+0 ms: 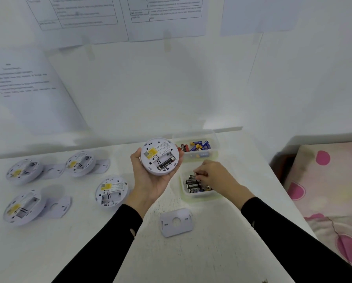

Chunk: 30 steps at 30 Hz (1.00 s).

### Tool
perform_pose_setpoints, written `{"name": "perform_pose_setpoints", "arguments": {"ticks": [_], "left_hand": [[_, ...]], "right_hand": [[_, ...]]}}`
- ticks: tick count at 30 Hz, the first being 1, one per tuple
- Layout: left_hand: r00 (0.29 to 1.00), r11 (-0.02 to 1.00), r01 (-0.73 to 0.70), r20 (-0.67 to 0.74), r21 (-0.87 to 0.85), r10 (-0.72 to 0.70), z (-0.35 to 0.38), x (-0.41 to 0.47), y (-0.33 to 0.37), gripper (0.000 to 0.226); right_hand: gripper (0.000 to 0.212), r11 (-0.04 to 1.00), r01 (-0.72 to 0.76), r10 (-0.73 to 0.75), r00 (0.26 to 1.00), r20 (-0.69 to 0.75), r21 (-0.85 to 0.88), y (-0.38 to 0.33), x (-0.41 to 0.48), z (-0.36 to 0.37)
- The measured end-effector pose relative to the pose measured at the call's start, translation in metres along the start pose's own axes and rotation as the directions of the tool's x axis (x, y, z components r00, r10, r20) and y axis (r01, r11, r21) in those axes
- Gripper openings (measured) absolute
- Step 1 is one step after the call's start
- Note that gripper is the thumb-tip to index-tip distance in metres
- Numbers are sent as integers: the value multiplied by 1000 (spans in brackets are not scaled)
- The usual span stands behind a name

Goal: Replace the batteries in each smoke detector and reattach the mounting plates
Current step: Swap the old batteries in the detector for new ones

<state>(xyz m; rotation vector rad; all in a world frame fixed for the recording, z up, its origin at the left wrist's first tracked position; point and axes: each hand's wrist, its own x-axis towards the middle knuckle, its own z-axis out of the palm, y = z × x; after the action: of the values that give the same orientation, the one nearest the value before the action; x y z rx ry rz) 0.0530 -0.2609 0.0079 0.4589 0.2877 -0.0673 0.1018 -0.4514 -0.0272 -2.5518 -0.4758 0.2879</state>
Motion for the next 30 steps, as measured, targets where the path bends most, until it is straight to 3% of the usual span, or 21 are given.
{"name": "perform_pose_setpoints", "arguments": {"ticks": [2,3,6,7,9,16,20,26,30], "left_hand": [[1000,1000,4,8,19,-4,2,-1,0,62],[1000,1000,5,17,15,-5,1,-1,0,62],[999,1000,-18,39,13,17,2,-2,1,63],[999,999,-32,41,33,31,2,-1,1,65],[998,996,-41,48,85,37,1,1,0,71],[988,984,-77,144,160,54,14,-6,-4,58],[984,977,-106,162,187,76,17,-7,-6,58],[983,961,-148,137,232,119,18,-4,-12,50],[978,949,-182,145,257,148,16,-2,-15,57]], "right_hand": [[33,998,-12,13,999,29,-55,-3,-1,-2],[33,1000,1,-2,1000,-30,-27,-7,-4,-4],[15,942,225,-107,905,-412,250,-36,-19,-10],[9,901,289,-112,875,-471,322,-49,-25,-13],[3,856,299,-84,885,-459,421,-71,-33,-14],[38,832,165,52,927,-371,530,-86,-34,-12],[9,834,182,66,904,-422,521,-89,-32,-18],[27,860,125,87,919,-384,495,-88,-27,-23],[25,860,86,111,931,-349,503,-87,-22,-19]]}}
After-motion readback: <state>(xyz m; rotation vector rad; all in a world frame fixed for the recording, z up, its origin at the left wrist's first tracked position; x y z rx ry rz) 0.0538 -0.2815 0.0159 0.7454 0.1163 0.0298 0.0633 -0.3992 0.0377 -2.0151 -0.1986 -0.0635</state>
